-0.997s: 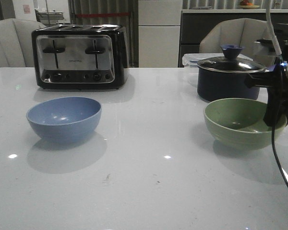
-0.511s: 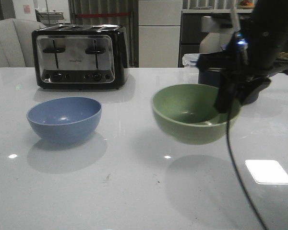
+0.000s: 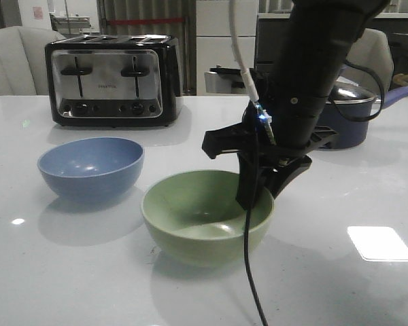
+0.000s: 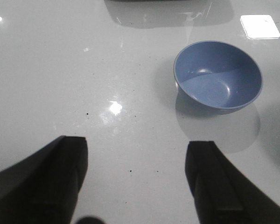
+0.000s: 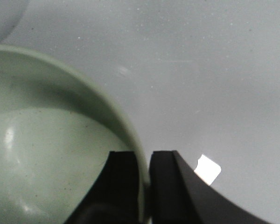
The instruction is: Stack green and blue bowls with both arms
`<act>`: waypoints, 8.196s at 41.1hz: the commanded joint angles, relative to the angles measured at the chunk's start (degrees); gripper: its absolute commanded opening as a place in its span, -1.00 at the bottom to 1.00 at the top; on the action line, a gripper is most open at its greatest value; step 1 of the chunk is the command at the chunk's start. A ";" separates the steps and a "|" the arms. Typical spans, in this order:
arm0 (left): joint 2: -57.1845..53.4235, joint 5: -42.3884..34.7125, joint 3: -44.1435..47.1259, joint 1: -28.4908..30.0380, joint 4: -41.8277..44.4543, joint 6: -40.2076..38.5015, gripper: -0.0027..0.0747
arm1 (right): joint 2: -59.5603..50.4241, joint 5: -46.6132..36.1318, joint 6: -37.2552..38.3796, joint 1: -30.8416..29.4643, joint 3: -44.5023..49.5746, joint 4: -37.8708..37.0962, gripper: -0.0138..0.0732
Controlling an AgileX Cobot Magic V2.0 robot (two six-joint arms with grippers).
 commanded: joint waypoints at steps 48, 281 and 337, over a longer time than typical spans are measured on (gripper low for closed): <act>2.13 -3.71 -2.18 -6.20 -1.12 -0.28 0.38 | -65.53 -6.77 -6.55 0.16 33.28 -2.28 0.25; -13.62 -0.62 3.54 -31.29 2.44 -0.19 -0.40 | -66.39 -2.49 -6.55 0.16 34.53 -5.73 -0.50; -39.03 -30.16 29.89 0.08 4.31 -0.54 -0.69 | -66.39 -2.46 -6.55 0.16 34.53 -5.73 -0.62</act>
